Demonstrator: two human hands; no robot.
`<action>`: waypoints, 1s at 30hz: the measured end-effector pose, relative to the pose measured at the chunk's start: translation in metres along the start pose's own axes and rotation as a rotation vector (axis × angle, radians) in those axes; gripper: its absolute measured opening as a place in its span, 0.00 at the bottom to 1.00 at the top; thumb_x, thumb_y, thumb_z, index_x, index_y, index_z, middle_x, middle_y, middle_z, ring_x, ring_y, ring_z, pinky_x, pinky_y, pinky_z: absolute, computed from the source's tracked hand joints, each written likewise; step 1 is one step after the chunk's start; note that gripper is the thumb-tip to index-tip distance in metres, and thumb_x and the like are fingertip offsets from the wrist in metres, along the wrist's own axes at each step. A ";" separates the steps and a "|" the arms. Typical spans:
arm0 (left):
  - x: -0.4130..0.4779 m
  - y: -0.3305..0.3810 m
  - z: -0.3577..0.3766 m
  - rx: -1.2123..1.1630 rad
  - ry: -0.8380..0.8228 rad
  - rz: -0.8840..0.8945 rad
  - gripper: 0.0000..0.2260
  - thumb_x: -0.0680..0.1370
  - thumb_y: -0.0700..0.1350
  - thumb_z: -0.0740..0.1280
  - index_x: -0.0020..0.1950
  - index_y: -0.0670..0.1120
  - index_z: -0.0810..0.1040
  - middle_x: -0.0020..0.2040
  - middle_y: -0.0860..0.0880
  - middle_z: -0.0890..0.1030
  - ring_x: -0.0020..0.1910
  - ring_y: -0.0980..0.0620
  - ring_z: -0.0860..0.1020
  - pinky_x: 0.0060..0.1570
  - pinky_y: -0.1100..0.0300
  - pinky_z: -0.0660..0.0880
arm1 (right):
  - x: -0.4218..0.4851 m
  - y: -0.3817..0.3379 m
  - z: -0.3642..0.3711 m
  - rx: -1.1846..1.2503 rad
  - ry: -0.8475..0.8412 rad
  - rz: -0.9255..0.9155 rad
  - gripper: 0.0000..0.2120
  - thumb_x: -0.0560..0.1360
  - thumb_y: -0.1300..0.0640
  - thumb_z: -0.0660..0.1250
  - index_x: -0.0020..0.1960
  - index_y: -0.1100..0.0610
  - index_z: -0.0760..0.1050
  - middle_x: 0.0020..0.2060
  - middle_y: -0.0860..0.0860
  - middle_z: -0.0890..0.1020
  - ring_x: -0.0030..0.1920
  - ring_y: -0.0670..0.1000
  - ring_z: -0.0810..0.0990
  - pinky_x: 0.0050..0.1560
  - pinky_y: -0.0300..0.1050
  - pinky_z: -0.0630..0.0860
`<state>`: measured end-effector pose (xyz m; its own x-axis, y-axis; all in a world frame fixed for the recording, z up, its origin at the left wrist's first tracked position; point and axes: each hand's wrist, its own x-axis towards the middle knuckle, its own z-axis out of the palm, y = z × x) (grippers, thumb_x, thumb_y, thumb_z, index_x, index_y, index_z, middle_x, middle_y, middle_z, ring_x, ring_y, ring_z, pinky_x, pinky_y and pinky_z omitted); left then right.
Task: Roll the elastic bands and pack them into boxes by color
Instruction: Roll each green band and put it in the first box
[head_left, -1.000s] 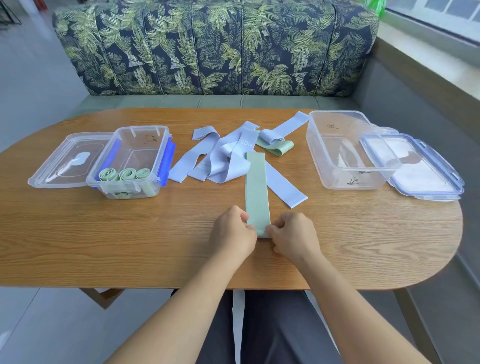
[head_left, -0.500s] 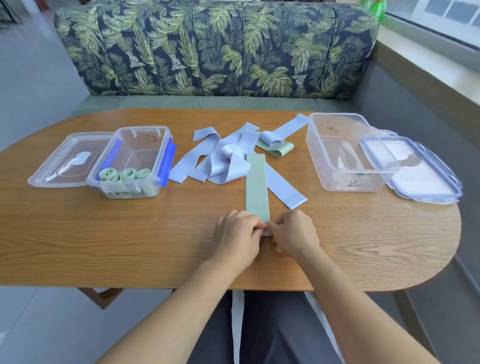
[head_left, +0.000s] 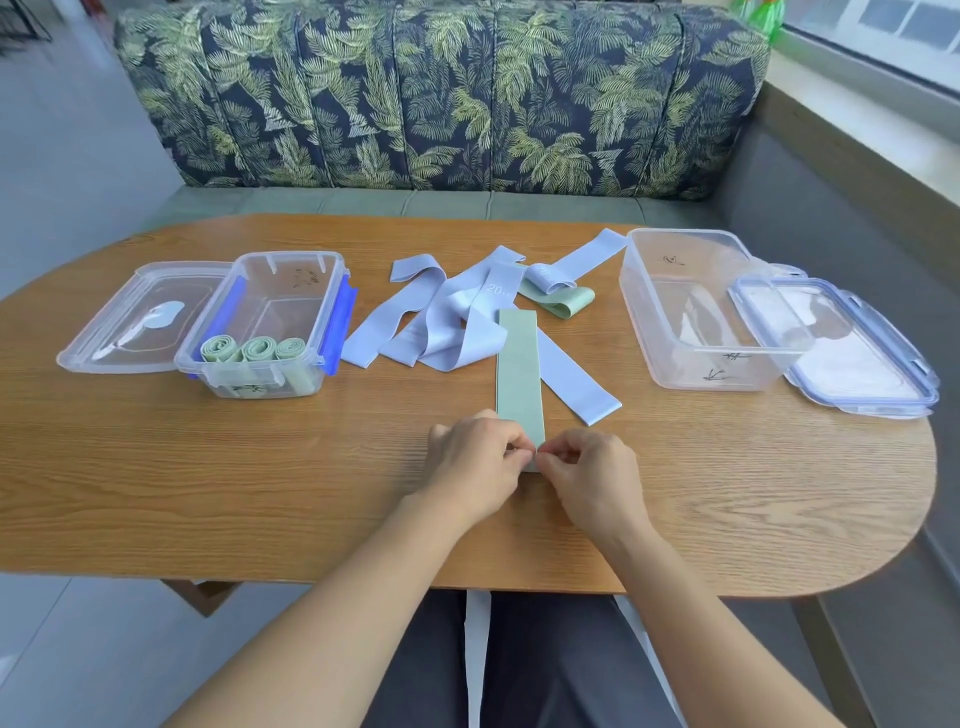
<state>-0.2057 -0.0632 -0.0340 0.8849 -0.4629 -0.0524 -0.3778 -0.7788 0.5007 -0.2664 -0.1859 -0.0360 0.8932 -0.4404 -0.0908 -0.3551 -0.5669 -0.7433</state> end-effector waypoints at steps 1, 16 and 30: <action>0.001 -0.001 0.001 -0.002 -0.003 -0.017 0.06 0.80 0.52 0.64 0.49 0.55 0.81 0.50 0.57 0.75 0.54 0.54 0.74 0.57 0.52 0.65 | 0.003 -0.001 0.000 -0.010 -0.005 0.017 0.07 0.74 0.57 0.69 0.38 0.50 0.79 0.33 0.45 0.80 0.38 0.49 0.78 0.38 0.45 0.75; 0.004 0.004 0.008 -0.416 0.171 -0.351 0.14 0.75 0.36 0.64 0.59 0.46 0.78 0.53 0.51 0.80 0.54 0.53 0.78 0.52 0.62 0.74 | 0.015 -0.004 0.000 0.017 -0.041 0.049 0.05 0.74 0.62 0.67 0.43 0.57 0.82 0.35 0.47 0.81 0.37 0.47 0.77 0.37 0.38 0.73; 0.001 -0.010 0.006 -0.030 0.062 0.035 0.12 0.80 0.42 0.59 0.56 0.49 0.82 0.56 0.53 0.79 0.58 0.50 0.73 0.59 0.54 0.69 | 0.018 -0.005 -0.001 -0.036 -0.038 0.000 0.06 0.74 0.62 0.66 0.44 0.59 0.83 0.40 0.51 0.84 0.41 0.52 0.81 0.41 0.45 0.77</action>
<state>-0.2029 -0.0587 -0.0445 0.8867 -0.4619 0.0186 -0.4014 -0.7493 0.5266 -0.2482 -0.1914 -0.0333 0.9026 -0.4144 -0.1165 -0.3646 -0.5920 -0.7187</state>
